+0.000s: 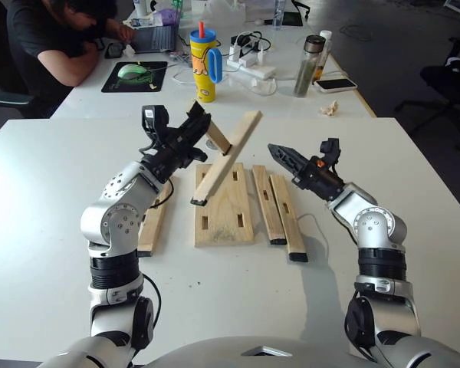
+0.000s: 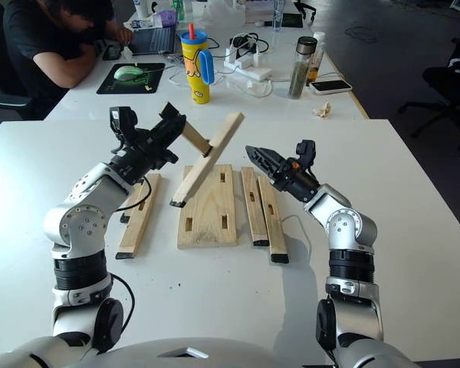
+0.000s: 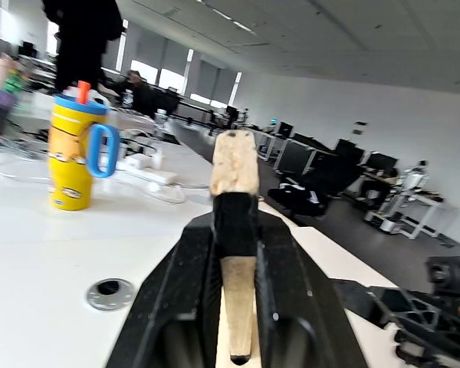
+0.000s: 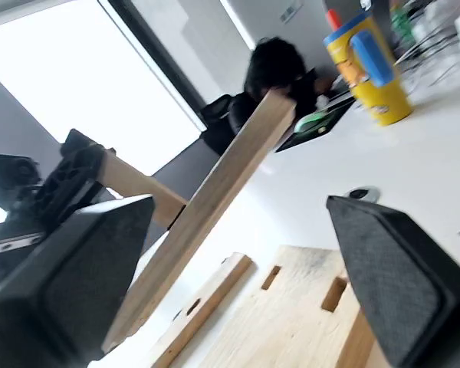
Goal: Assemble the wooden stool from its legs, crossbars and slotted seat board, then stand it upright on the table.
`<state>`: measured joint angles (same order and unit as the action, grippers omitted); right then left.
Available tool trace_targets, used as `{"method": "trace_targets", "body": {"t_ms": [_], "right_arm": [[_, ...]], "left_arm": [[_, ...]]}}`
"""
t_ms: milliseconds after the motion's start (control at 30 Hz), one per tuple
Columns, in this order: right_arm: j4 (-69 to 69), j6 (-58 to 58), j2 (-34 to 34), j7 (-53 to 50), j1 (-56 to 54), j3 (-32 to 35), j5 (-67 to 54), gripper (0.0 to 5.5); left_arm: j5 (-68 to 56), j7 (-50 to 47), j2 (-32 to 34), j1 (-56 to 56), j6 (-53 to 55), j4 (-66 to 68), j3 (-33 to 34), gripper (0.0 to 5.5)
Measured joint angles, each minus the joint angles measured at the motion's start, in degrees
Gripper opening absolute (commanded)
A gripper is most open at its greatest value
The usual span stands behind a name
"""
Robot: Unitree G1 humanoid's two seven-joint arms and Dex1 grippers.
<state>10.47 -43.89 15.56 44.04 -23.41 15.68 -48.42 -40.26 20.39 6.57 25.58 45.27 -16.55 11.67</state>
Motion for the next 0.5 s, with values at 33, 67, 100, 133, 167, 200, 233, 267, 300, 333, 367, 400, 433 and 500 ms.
{"method": "trace_targets", "body": {"t_ms": [33, 67, 100, 133, 167, 200, 233, 267, 300, 333, 367, 400, 433, 500], "right_arm": [[0.49, -2.53, 0.68, 2.03, 0.57, 0.55, -2.24, 4.95], [0.56, -5.15, 1.20, 4.13, 1.35, 1.51, -5.10, 5.13], [0.58, -6.95, 1.64, 5.31, 1.74, 2.21, -6.82, 5.30], [0.59, -7.97, 1.85, 5.87, 1.96, 2.74, -7.94, 5.37], [0.69, -9.31, 2.14, 6.46, 2.06, 3.49, -9.19, 5.40], [0.92, -10.65, 2.51, 6.99, 2.06, 4.00, -10.72, 5.40], [0.96, -11.76, 2.94, 7.45, 2.02, 4.59, -11.95, 5.40], [1.07, -12.91, 3.15, 7.86, 2.02, 5.32, -13.36, 5.40], [1.08, -13.65, 3.34, 8.15, 2.02, 5.79, -14.19, 5.40], [1.04, -14.58, 3.47, 8.58, 2.01, 6.19, -15.46, 5.40], [1.00, -15.24, 3.62, 8.73, 2.01, 6.45, -16.32, 5.40], [0.82, -16.07, 3.69, 8.84, 2.00, 6.79, -17.64, 5.40], [0.51, -16.75, 3.70, 8.87, 1.98, 7.16, -18.59, 5.40], [-0.52, -17.37, 3.76, 8.87, 1.94, 7.33, -19.50, 5.40]], "left_arm": [[-2.76, 0.88, 0.08, 0.62, 1.70, 0.04, 0.37, 0.41], [-5.98, 1.87, 0.33, 1.36, 3.39, 0.07, 0.89, 0.41], [-8.39, 2.41, 0.58, 1.82, 4.57, 0.10, 1.36, 0.41], [-9.91, 2.61, 0.63, 2.00, 5.18, 0.13, 1.69, 0.41], [-11.79, 2.81, 0.70, 2.13, 6.17, 0.29, 2.13, 0.41], [-13.66, 2.85, 0.87, 2.16, 7.10, 0.45, 2.58, 0.41], [-15.29, 2.84, 1.14, 2.18, 7.82, 0.57, 3.17, 0.41], [-17.19, 2.75, 1.31, 2.17, 8.44, 0.88, 3.85, 0.41], [-18.50, 2.61, 1.43, 2.19, 8.83, 1.16, 4.36, 0.41], [-19.99, 2.33, 1.64, 2.19, 9.31, 1.50, 4.79, 0.41], [-20.92, 2.13, 1.72, 2.19, 9.54, 1.72, 5.02, 0.41], [-22.24, 1.98, 1.78, 2.18, 9.92, 1.94, 5.27, 0.41], [-23.45, 1.93, 1.87, 2.16, 10.49, 2.02, 5.25, 0.41], [-25.45, 1.80, 1.93, 2.03, 11.32, 2.02, 5.02, 0.41]]}}
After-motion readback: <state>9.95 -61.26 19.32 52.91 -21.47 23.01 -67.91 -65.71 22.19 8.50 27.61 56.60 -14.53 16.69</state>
